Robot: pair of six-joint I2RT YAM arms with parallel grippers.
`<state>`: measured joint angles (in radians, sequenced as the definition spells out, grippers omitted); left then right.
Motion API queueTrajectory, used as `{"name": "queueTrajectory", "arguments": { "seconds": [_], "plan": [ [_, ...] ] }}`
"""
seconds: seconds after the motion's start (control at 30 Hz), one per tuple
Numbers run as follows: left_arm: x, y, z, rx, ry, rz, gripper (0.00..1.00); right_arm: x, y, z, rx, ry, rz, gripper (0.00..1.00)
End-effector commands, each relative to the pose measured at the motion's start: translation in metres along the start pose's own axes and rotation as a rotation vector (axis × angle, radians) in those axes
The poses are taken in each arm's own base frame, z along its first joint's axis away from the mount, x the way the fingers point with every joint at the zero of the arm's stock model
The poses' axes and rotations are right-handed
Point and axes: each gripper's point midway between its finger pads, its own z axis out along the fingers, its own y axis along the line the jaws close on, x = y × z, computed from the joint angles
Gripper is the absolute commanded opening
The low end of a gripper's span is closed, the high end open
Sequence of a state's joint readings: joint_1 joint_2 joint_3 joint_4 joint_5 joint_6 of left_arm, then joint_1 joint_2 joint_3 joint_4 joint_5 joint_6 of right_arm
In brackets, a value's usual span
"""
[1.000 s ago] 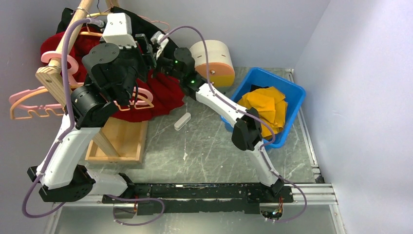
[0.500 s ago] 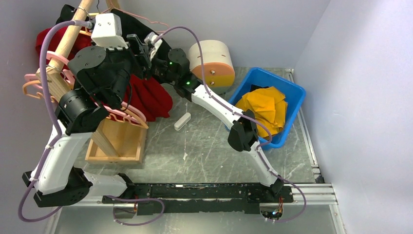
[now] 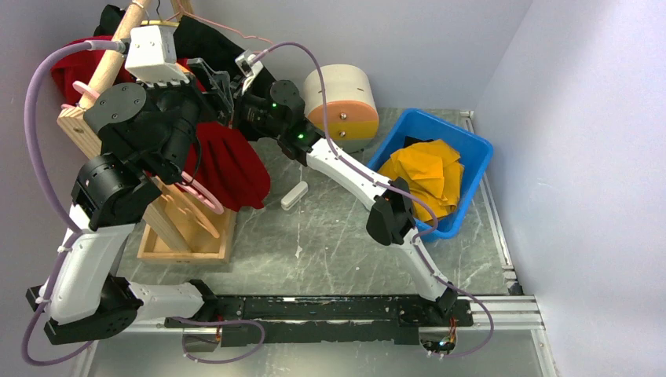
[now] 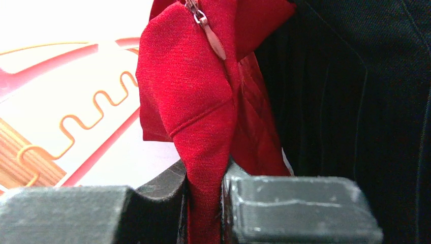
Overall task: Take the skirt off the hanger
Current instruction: Pick up the hanger from the clothesline.
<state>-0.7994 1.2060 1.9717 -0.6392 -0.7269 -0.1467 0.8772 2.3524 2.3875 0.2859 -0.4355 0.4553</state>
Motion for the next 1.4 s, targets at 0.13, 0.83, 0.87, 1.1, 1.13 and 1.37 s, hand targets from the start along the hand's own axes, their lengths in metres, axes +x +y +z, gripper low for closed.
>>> {"name": "queueTrajectory", "arguments": {
  "seconds": [0.13,0.83,0.87,1.1,1.13,1.37],
  "plan": [
    [-0.008,-0.006,-0.003,0.045,-0.028,-0.044,0.64,-0.135,0.077,-0.018,-0.166,-0.327,-0.063,0.0],
    [-0.01,-0.021,-0.007,0.128,-0.019,-0.094,0.66,-0.146,0.07,-0.109,-0.11,-0.317,-0.073,0.0],
    [-0.008,-0.022,-0.007,0.131,-0.015,-0.097,0.66,-0.142,0.067,-0.116,-0.1,-0.302,-0.07,0.0],
    [0.008,-0.036,0.001,0.164,0.027,-0.095,0.67,-0.121,0.052,-0.177,0.009,-0.206,-0.066,0.0],
    [0.012,-0.039,0.003,0.168,0.034,-0.088,0.67,-0.118,0.05,-0.187,0.031,-0.19,-0.067,0.0],
    [0.025,-0.062,0.012,0.239,0.071,-0.089,0.67,-0.123,0.044,-0.256,0.219,-0.099,-0.158,0.0]
  ]
}}
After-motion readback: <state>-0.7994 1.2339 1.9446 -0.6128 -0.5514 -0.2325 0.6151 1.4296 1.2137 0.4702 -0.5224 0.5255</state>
